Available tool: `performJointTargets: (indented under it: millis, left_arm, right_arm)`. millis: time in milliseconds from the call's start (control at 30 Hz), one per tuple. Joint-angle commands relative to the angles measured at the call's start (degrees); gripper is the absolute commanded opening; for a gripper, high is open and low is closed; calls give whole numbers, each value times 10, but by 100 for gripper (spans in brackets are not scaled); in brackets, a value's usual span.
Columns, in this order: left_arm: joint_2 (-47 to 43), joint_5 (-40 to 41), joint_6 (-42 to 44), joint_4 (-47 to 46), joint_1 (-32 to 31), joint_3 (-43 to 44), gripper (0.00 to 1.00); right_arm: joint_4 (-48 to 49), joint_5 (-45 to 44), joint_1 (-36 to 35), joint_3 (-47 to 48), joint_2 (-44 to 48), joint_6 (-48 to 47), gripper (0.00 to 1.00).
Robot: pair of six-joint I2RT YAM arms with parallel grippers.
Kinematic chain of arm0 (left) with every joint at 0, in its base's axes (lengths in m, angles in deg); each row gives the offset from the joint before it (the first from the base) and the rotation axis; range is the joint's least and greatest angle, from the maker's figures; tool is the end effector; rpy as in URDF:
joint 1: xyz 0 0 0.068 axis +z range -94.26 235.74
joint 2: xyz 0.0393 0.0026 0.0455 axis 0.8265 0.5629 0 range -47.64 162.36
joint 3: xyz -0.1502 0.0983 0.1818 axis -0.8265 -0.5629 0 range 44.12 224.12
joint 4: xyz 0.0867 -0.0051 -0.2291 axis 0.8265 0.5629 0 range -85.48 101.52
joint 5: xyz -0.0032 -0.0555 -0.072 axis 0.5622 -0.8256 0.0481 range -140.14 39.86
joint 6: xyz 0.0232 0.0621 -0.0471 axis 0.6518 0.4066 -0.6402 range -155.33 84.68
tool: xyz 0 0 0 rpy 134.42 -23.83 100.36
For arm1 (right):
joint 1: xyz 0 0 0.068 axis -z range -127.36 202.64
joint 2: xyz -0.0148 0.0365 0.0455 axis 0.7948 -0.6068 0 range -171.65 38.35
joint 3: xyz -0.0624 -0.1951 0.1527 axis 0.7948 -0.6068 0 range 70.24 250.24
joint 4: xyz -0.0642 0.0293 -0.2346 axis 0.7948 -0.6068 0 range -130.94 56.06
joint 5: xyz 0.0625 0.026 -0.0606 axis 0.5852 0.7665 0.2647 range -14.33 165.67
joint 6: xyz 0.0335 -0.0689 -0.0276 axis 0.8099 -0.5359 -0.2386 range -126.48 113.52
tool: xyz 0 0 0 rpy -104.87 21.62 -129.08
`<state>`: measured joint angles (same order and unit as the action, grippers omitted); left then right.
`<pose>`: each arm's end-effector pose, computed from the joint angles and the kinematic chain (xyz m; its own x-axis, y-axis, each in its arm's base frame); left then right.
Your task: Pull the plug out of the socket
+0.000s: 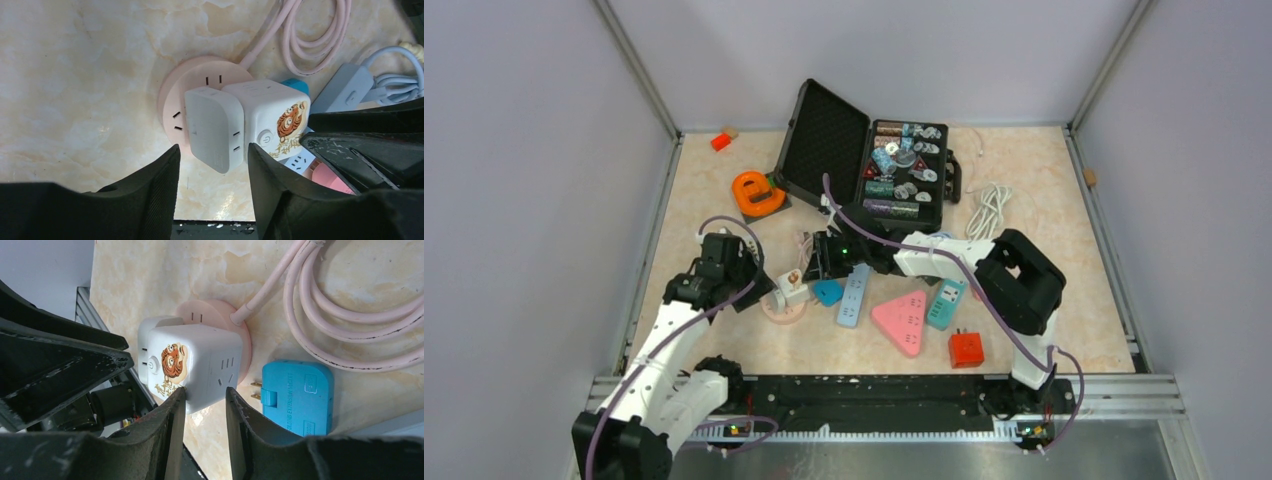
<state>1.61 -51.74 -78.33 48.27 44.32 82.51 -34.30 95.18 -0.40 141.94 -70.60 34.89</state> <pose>0.1738 -0.0371 0.1982 -0.7302 -0.5481 -0.4079 -0.3887 0.8243 -0.4117 0.2388 0.3566 0.1705 -0.8783 -0.1311 -0.4598 -0.4421 0.5890 0.6765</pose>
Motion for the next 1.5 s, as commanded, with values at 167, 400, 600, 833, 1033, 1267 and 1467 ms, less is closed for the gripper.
performJointTargets:
  millis: [167, 400, 600, 833, 1033, 1267, 1467]
  left_arm:
    - [24, 33, 0, -14, -3, -17, 44]
    - [16, 78, -27, 39, -3, -12, 39]
    - [3, 100, -53, 75, -3, 0, 42]
    - [-10, 99, -57, 86, -3, 23, 44]
    - [-18, 43, -35, 37, -3, 58, 61]
    - [24, 4, -23, 9, -3, 52, 65]
    - [44, 35, -24, 11, -6, 43, 54]
  right_arm:
    - [17, -12, -5, 10, -5, -9, 33]
    - [-42, -37, -5, 34, -17, -10, 32]
    - [-56, -39, -6, 43, -27, -4, 32]
    - [-70, -34, -5, 57, -38, 4, 30]
    - [-72, -31, -5, 66, -41, 5, 30]
    - [-69, -26, -5, 65, -43, 6, 30]
    - [-67, -25, -5, 64, -46, 6, 30]
